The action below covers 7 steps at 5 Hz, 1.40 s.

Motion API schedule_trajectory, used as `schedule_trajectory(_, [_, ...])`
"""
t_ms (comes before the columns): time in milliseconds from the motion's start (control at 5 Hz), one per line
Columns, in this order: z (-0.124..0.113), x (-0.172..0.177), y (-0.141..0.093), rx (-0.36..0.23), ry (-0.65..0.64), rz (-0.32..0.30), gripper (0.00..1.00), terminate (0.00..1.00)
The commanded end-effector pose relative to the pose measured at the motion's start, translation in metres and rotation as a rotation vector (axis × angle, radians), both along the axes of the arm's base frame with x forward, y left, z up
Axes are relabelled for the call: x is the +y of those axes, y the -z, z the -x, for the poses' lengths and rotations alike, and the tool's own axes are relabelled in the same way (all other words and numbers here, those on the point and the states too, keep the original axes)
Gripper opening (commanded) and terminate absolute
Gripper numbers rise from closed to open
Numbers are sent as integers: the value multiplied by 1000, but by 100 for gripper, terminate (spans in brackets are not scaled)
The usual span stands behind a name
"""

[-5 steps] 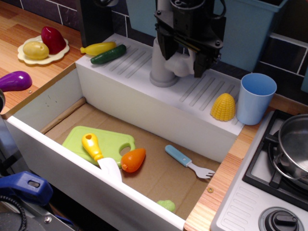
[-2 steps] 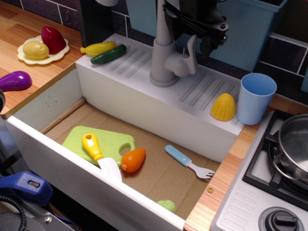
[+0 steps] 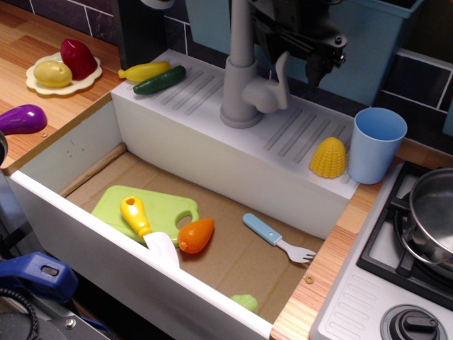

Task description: Turn lever vertical to front

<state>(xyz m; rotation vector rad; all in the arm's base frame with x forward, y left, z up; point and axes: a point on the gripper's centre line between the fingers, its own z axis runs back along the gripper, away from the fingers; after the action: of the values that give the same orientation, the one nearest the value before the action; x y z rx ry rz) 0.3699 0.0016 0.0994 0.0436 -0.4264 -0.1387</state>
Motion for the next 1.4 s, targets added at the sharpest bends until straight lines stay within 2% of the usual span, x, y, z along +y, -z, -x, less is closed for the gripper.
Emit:
schedule_trajectory(0, [-6, 1, -10, -16, -12, 21, 0, 0])
schedule_trajectory(400, [14, 1, -1, 29, -85, 41, 0, 0])
schedule_trajectory(800, [35, 0, 19, 93, -159, 113, 0, 0])
schedule_trajectory(1200, [58, -8, 50, 87, -210, 160, 0, 0])
